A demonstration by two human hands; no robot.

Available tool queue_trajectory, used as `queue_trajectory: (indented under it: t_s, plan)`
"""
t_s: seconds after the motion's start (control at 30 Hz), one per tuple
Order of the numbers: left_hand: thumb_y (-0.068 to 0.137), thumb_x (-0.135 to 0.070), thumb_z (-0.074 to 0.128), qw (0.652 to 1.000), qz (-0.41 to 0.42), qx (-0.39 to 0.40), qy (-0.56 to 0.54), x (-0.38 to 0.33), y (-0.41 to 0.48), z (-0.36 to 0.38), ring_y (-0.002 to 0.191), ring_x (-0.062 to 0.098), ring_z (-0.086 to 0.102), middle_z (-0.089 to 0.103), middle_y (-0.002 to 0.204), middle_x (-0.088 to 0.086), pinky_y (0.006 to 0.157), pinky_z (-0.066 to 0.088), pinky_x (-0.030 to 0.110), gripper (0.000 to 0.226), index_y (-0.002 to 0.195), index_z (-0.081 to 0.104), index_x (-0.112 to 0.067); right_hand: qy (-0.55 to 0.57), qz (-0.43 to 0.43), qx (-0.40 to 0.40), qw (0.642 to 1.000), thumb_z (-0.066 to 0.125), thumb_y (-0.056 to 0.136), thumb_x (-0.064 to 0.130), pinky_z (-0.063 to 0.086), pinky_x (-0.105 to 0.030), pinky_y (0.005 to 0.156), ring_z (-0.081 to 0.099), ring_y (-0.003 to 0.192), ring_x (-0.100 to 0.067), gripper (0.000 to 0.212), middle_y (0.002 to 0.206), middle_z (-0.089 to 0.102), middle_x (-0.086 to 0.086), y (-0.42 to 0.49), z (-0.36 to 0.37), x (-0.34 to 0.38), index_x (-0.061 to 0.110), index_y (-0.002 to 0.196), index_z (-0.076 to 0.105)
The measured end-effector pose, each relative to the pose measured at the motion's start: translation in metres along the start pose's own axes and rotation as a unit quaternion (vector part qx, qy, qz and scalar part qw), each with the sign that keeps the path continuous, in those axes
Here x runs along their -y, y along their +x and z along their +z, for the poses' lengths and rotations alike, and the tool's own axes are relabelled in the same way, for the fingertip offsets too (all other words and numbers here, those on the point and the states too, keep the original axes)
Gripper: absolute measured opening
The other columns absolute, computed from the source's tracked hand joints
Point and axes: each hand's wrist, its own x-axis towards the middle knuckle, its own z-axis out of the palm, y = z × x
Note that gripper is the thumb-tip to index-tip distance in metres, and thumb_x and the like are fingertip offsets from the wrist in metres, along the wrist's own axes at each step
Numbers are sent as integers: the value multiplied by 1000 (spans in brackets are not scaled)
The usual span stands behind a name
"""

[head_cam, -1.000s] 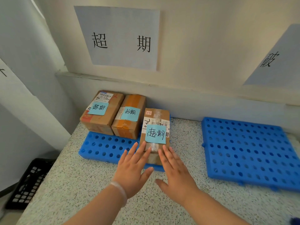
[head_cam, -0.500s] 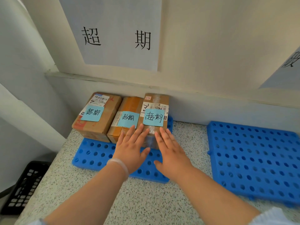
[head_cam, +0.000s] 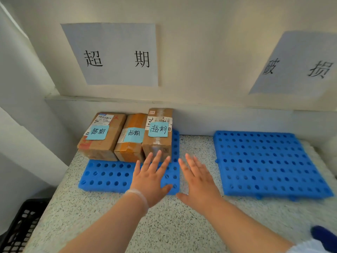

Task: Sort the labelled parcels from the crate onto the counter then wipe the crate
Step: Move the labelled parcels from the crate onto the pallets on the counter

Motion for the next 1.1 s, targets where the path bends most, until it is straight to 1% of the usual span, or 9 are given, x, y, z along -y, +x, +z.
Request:
queue_trajectory:
  t_s: [0.1, 0.27, 0.37, 0.43, 0.57, 0.7, 0.83, 0.93, 1.1]
  plan:
    - [93, -69, 28, 999, 53, 3, 3, -39, -22, 1, 147, 20, -25, -29, 158, -9, 120, -8, 52, 82, 147, -25, -41, -9, 46, -18, 999, 53, 91, 59, -24, -32, 105, -41, 133, -8, 101, 153, -40, 9, -51, -1, -12, 31, 151, -24]
    - [93, -68, 32, 987, 156, -28, -22, -120, -44, -9, 149, 19, -20, -21, 162, -7, 120, -8, 49, 80, 151, -16, -40, -14, 156, -64, 986, 50, 91, 62, -20, -33, 110, -39, 135, -7, 99, 149, -41, 10, -140, -9, -43, 33, 151, -23]
    - [92, -68, 36, 973, 223, -49, -39, -175, -53, -20, 150, 19, -15, -18, 162, -6, 121, -7, 47, 82, 151, -16, -42, -13, 231, -86, 969, 50, 91, 61, -18, -35, 113, -38, 135, -9, 97, 146, -43, 10, -193, -14, -68, 34, 151, -22]
    - [92, -68, 37, 961, 266, -59, -43, -214, -60, -26, 150, 20, -13, -17, 162, -7, 121, -6, 46, 83, 151, -15, -42, -5, 280, -104, 954, 50, 92, 61, -16, -37, 115, -35, 139, -11, 96, 151, -40, 9, -228, -17, -85, 35, 152, -21]
    - [92, -67, 37, 934, 352, -54, -34, -292, -77, -25, 150, 20, -11, -16, 163, -7, 122, -3, 48, 82, 151, -13, -43, 15, 365, -133, 921, 50, 92, 60, -14, -38, 119, -24, 148, -17, 94, 160, -28, 4, -296, -21, -112, 34, 153, -16]
    - [93, -66, 35, 908, 419, -27, -19, -366, -98, -16, 151, 22, -8, -13, 164, -4, 122, -1, 49, 78, 153, -7, -42, 54, 446, -144, 882, 51, 92, 57, -9, -41, 121, -22, 148, -17, 93, 161, -27, 5, -363, -16, -139, 36, 153, -16]
    - [94, -65, 36, 881, 473, 6, -14, -444, -123, -10, 151, 23, -7, -13, 164, -3, 122, 1, 47, 77, 153, -6, -41, 89, 524, -172, 829, 52, 92, 57, -5, -42, 122, -18, 150, -17, 92, 162, -22, 5, -433, -7, -176, 37, 154, -12]
    - [94, -64, 37, 857, 515, 22, -18, -508, -143, -3, 151, 21, -7, -12, 164, -4, 121, 0, 44, 76, 152, -9, -44, 111, 561, -186, 799, 52, 92, 58, -4, -42, 122, -15, 150, -18, 91, 163, -21, 5, -487, -2, -207, 38, 154, -12]
    - [94, -64, 37, 828, 558, 59, -17, -615, -185, 21, 151, 21, -2, -7, 164, -4, 121, 4, 42, 77, 152, -8, -45, 142, 616, -199, 749, 53, 92, 58, -1, -43, 121, -11, 151, -21, 92, 163, -18, 5, -581, 4, -259, 39, 154, -12]
